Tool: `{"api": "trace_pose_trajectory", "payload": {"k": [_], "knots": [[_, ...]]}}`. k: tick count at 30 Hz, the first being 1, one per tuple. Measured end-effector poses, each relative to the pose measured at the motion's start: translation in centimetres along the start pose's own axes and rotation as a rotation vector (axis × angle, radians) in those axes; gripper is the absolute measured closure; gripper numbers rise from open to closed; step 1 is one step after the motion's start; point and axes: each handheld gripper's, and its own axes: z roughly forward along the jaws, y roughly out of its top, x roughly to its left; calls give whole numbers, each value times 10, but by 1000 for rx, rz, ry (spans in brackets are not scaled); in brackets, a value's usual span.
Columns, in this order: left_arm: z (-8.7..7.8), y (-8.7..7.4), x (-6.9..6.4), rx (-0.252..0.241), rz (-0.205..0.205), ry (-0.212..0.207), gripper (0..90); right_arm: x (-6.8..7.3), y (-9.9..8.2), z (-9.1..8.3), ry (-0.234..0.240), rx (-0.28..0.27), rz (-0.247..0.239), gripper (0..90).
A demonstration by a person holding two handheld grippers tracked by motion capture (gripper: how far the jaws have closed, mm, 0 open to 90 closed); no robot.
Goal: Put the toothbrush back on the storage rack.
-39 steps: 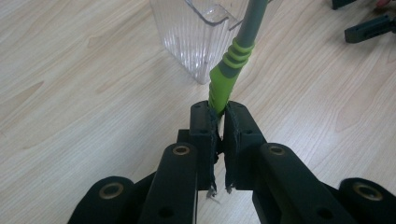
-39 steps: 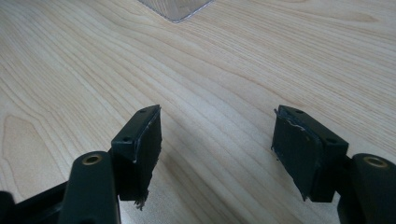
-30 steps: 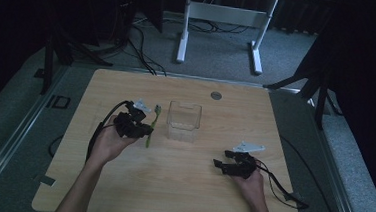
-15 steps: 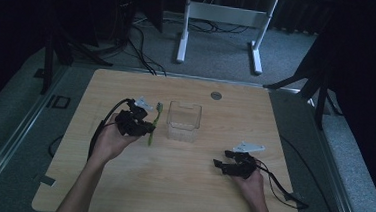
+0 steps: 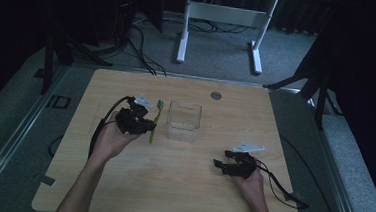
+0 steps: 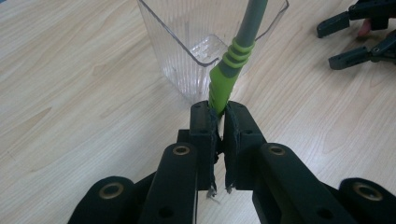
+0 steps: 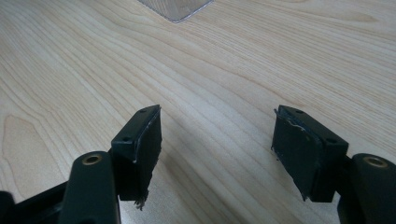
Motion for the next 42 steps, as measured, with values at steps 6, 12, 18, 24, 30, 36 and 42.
{"api": "trace_pose_trajectory", "payload": {"k": [6,12,18,24,30,36,42], "knots": [[-2,3,-1,-5,5,2,825,0,0,0,0,0,0,326],[-5,6,-1,-12,9,7,825,0,0,0,0,0,1,326],[-6,8,-2,-17,7,5,825,0,0,0,0,0,0,326],[-7,11,-3,-21,9,4,825,0,0,0,0,0,0,326],[-9,13,-3,-30,7,-13,825,0,0,0,0,0,0,325],[-12,17,-3,-44,8,-19,825,0,0,0,0,0,-1,326],[-15,21,-5,-48,14,-19,825,0,0,0,0,0,0,326]]}}
